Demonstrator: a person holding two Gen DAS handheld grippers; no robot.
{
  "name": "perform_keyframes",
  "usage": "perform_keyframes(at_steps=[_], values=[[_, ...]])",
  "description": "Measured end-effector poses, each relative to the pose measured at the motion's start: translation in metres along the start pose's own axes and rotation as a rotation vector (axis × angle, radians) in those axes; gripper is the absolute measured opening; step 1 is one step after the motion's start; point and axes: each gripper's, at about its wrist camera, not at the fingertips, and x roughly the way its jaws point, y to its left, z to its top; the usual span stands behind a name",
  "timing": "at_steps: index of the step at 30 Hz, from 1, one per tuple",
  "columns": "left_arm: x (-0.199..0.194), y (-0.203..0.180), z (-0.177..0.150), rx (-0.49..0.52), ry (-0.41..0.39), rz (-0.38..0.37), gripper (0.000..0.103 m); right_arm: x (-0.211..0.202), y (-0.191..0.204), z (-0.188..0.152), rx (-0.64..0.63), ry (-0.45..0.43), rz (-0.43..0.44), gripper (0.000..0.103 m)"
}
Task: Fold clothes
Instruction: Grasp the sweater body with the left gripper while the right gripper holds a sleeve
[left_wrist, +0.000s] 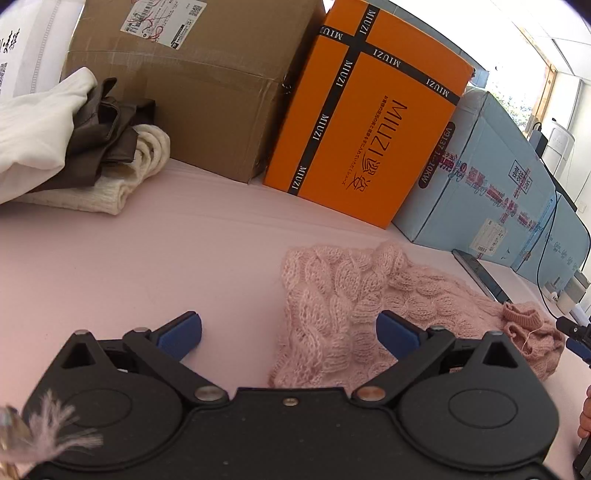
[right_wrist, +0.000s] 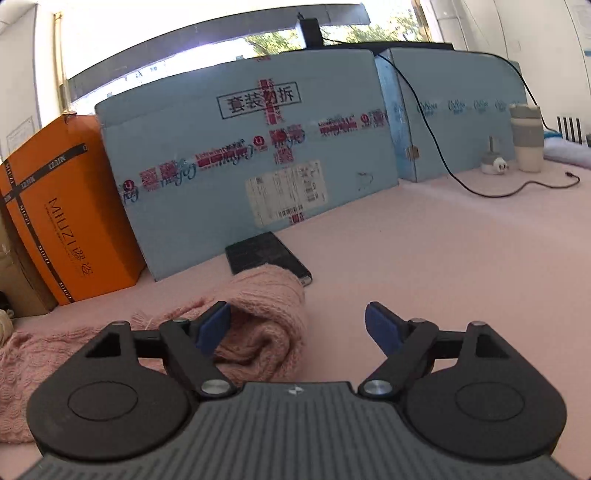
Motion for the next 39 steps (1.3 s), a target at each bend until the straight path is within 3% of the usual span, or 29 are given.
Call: perform_keyframes(at_steps=[5, 8, 12, 13, 15, 17, 18, 21, 24, 27, 30, 32, 35, 39], values=[[0.0, 0.001, 0.0, -0.001, -0.002, -0.002, 0.103, 0.004, 0.034, 0.003, -0.198, 0.004, 0.179, 0.084], [0.0, 0.001, 0.0, -0.001, -0.002, -0.002, 0.103, 0.012, 0.056, -0.005, -0.422, 0.082, 0.299, 0.086], [0.0, 0.001, 0.0, 0.0, -0.002, -0.001, 0.103, 0.026, 0.061, -0.012, -0.55, 0.17, 0.252, 0.085], [0.0, 0.001, 0.0, 0.0, -0.001, -0.001, 0.103, 0.028, 0.06, -0.013, -0.558, 0.181, 0.252, 0.079], [0.0, 0.001, 0.0, 0.001, -0.001, 0.0, 0.103, 0.029, 0.054, -0.011, -0.536, 0.186, 0.26, 0.057], [0.0, 0.001, 0.0, 0.002, -0.001, 0.0, 0.103, 0.027, 0.046, -0.006, -0.5, 0.155, 0.234, 0.024], [0.001, 0.002, 0.0, 0.003, 0.0, 0.001, 0.103, 0.025, 0.042, -0.003, -0.482, 0.135, 0.22, 0.02], [0.001, 0.001, 0.0, 0.01, 0.002, 0.006, 0.103, 0.017, 0.023, 0.008, -0.387, 0.056, 0.183, 0.019], [0.002, -0.003, 0.0, 0.032, 0.007, 0.022, 0.103, 0.013, 0.001, 0.018, -0.276, -0.02, 0.082, 0.019], [0.005, -0.012, -0.001, 0.083, 0.02, 0.057, 0.1, 0.016, -0.023, 0.026, -0.135, -0.041, -0.05, 0.019], [0.009, -0.023, -0.002, 0.146, 0.038, 0.055, 0.079, 0.019, -0.047, 0.03, 0.002, -0.011, -0.146, 0.019], [0.012, -0.029, -0.002, 0.183, 0.048, 0.037, 0.056, 0.02, -0.061, 0.03, 0.076, 0.015, -0.172, 0.019], [0.022, -0.031, 0.004, 0.193, 0.052, 0.028, 0.049, 0.022, -0.076, 0.029, 0.153, 0.035, -0.198, 0.019], [0.031, -0.03, 0.012, 0.227, 0.054, 0.026, 0.052, 0.025, -0.092, 0.028, 0.217, 0.062, -0.219, 0.019]])
